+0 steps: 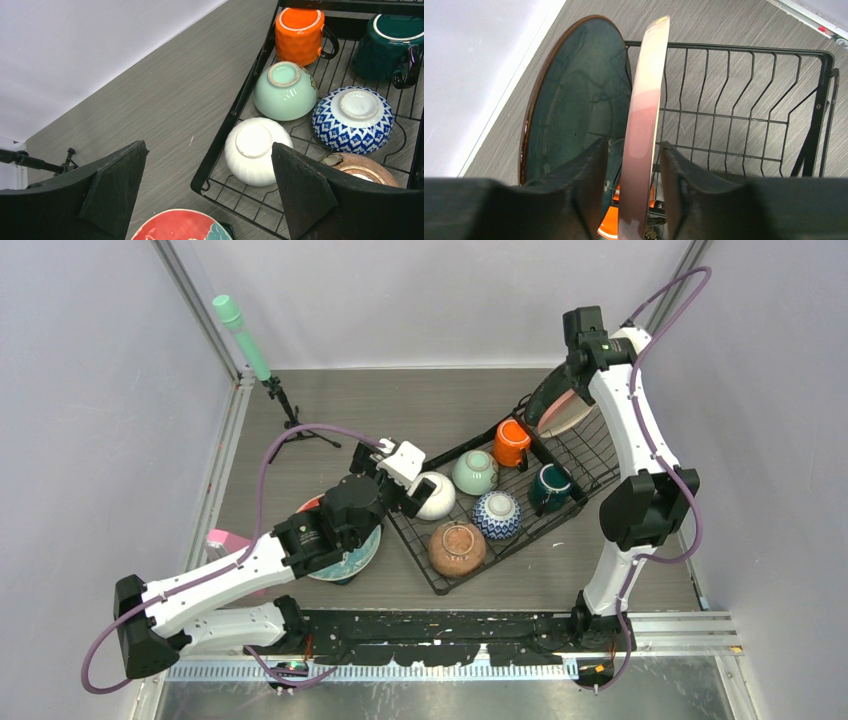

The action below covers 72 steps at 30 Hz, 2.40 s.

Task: Load the mixed dishes into the dish rack
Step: Insert the plate into the dish rack, then pick up the plate at the center of the board.

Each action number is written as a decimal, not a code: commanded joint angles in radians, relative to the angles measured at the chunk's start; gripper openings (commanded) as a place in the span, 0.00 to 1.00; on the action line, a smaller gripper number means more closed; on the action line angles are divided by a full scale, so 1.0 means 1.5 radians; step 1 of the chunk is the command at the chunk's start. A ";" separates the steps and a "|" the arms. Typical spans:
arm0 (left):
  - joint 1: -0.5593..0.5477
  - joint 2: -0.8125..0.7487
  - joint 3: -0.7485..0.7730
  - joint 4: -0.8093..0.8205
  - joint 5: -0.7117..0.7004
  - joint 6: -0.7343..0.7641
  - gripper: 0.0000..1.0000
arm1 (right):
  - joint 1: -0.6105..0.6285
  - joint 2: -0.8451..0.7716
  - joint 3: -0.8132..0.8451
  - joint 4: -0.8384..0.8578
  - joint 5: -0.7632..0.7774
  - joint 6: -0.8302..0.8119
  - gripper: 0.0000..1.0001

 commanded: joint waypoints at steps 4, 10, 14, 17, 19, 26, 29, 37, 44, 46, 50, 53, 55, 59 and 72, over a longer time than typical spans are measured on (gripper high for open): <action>0.006 -0.028 -0.007 0.004 -0.016 -0.011 0.98 | 0.001 -0.002 0.035 -0.009 -0.017 -0.041 0.67; 0.010 -0.026 -0.007 -0.003 -0.017 -0.017 0.98 | 0.001 -0.039 0.039 0.005 -0.048 -0.076 0.74; 0.018 -0.030 -0.014 -0.013 -0.021 -0.037 0.98 | 0.001 -0.091 0.022 0.024 -0.068 -0.094 0.75; 0.033 -0.040 -0.026 -0.022 -0.016 -0.065 0.98 | 0.001 -0.127 -0.001 0.033 -0.074 -0.108 0.76; 0.049 -0.047 -0.033 -0.041 -0.008 -0.098 0.98 | 0.001 -0.160 -0.028 0.049 -0.083 -0.115 0.76; 0.162 -0.100 -0.070 -0.129 0.033 -0.256 0.98 | 0.022 -0.324 -0.168 0.166 -0.233 -0.150 0.76; 0.226 -0.125 -0.090 -0.181 0.064 -0.326 0.98 | 0.054 -0.397 -0.263 0.229 -0.319 -0.152 0.75; 0.369 -0.138 -0.113 -0.323 0.146 -0.448 0.98 | 0.275 -0.453 -0.421 0.320 -0.452 -0.151 0.74; 0.497 -0.114 -0.112 -0.385 0.213 -0.487 0.98 | 0.454 -0.390 -0.502 0.394 -0.480 -0.101 0.72; 0.535 -0.102 -0.113 -0.393 0.240 -0.493 0.98 | 0.498 -0.363 -0.514 0.416 -0.484 -0.086 0.71; 0.590 -0.075 -0.125 -0.399 0.265 -0.502 0.98 | 0.556 -0.302 -0.519 0.455 -0.492 -0.062 0.64; 0.616 -0.057 -0.136 -0.393 0.277 -0.509 0.98 | 0.595 -0.256 -0.509 0.467 -0.497 -0.057 0.63; 0.628 -0.040 -0.138 -0.393 0.269 -0.511 0.98 | 0.608 -0.218 -0.495 0.460 -0.503 -0.050 0.62; 0.646 -0.016 -0.138 -0.399 0.250 -0.514 0.98 | 0.619 -0.154 -0.482 0.466 -0.505 -0.034 0.59; 0.659 0.023 -0.157 -0.377 0.180 -0.521 0.99 | 0.629 0.025 -0.370 0.391 -0.442 -0.038 0.50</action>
